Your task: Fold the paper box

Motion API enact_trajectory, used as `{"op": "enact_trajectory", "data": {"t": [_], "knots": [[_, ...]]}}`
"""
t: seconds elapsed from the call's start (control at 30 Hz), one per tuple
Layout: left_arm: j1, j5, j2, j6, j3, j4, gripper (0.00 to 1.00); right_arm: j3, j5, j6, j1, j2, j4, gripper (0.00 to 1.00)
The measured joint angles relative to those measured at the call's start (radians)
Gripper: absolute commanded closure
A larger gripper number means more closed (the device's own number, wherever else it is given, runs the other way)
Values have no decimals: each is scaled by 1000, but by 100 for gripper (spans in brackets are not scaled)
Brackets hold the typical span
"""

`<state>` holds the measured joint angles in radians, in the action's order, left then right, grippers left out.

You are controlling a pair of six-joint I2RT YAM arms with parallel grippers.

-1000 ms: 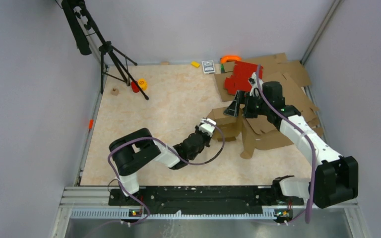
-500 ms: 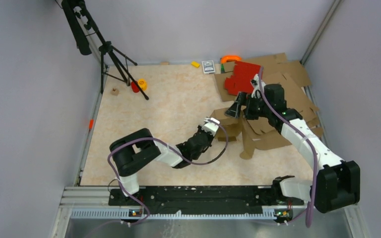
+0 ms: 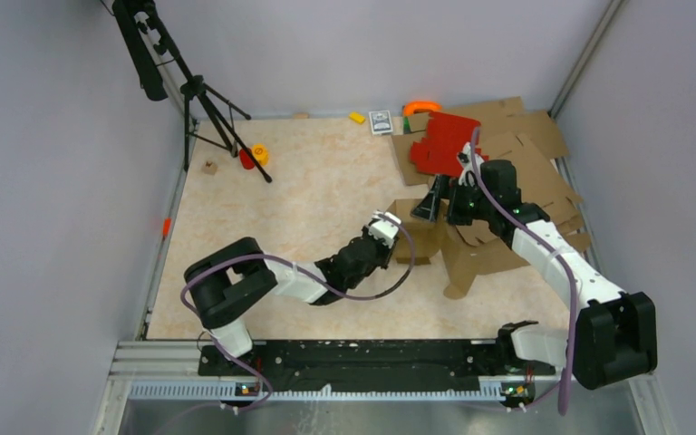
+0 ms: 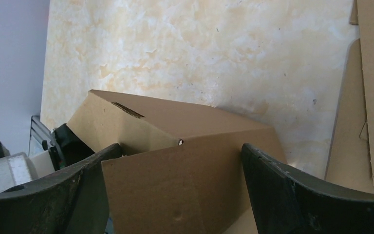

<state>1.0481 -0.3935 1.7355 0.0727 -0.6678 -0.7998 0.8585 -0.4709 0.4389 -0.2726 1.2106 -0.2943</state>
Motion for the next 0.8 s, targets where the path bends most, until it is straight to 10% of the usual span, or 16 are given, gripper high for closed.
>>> {"op": "enact_trajectory", "data": {"t": [0.8], "knots": [[-138, 362, -201, 140, 201, -139, 29, 0, -2, 11, 0, 0, 0, 11]]}}
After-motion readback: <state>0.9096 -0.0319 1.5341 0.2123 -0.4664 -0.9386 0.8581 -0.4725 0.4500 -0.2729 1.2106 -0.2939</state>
